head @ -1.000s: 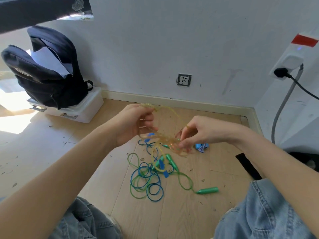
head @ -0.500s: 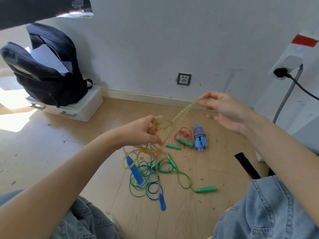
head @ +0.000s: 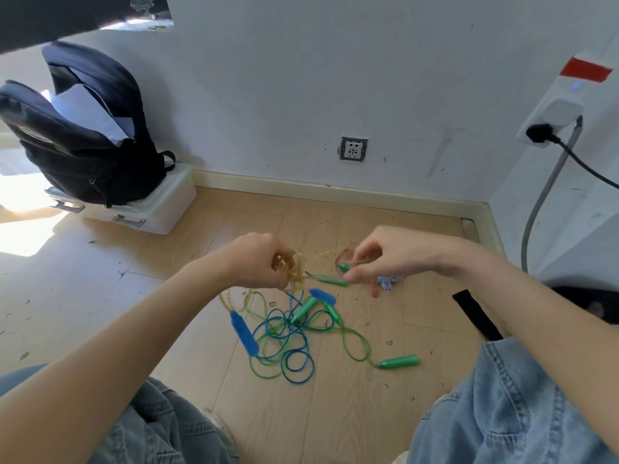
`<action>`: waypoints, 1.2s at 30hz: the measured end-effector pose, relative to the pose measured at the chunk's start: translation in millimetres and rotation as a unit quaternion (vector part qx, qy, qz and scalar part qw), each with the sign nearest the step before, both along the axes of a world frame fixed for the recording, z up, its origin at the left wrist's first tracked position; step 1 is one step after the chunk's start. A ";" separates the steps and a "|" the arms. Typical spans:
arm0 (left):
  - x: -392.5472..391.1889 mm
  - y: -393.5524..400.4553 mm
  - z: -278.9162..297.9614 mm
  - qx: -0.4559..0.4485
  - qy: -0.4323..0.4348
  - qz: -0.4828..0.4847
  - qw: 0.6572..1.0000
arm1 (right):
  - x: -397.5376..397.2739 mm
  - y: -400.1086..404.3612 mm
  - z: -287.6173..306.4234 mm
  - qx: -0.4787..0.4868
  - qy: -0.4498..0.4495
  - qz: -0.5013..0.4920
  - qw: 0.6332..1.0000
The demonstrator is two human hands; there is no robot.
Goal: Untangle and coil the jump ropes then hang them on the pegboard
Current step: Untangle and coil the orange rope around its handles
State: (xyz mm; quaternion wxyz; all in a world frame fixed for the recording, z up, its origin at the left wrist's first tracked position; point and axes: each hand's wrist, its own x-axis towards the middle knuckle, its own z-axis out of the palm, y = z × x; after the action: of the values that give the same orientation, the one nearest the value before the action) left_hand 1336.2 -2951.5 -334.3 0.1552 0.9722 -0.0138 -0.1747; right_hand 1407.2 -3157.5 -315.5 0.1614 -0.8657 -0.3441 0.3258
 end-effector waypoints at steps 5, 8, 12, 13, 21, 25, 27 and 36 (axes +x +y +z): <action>-0.5 0.9 -3.7 -0.004 0.010 -0.002 1.000 | 7.5 -3.2 16.5 0.424 0.239 -0.182 0.855; 0.0 1.7 -9.7 -0.001 0.036 -0.002 0.999 | 17.6 -5.4 19.6 0.530 0.277 -0.299 0.744; -1.0 2.6 -0.2 -0.195 0.082 0.063 0.975 | 15.7 -4.4 -0.5 0.277 -0.029 -0.293 0.915; -1.5 1.3 3.9 -0.246 0.087 0.073 0.963 | 15.0 -3.5 -5.3 0.209 -0.066 -0.261 0.940; -4.5 -10.6 16.5 -0.390 0.043 0.095 0.915 | -1.5 4.3 7.4 0.226 -0.120 -0.153 0.954; -3.8 -17.2 17.9 -0.459 -0.022 0.118 0.880 | -20.6 17.5 -1.8 0.266 0.098 -0.137 0.949; -3.1 -16.6 16.7 -0.470 -0.055 0.139 0.870 | -21.5 22.7 -4.8 0.298 0.132 -0.165 0.931; -1.1 -21.1 14.1 -0.477 -0.095 0.183 0.854 | -21.1 23.9 -0.7 0.219 0.127 -0.160 0.954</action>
State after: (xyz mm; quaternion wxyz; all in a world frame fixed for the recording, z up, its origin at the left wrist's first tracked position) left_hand 1335.1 -2972.6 -320.2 0.6273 0.7755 0.0677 -0.0219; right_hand 1386.1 -3133.6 -316.1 0.4398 -0.8041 -0.2407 0.3194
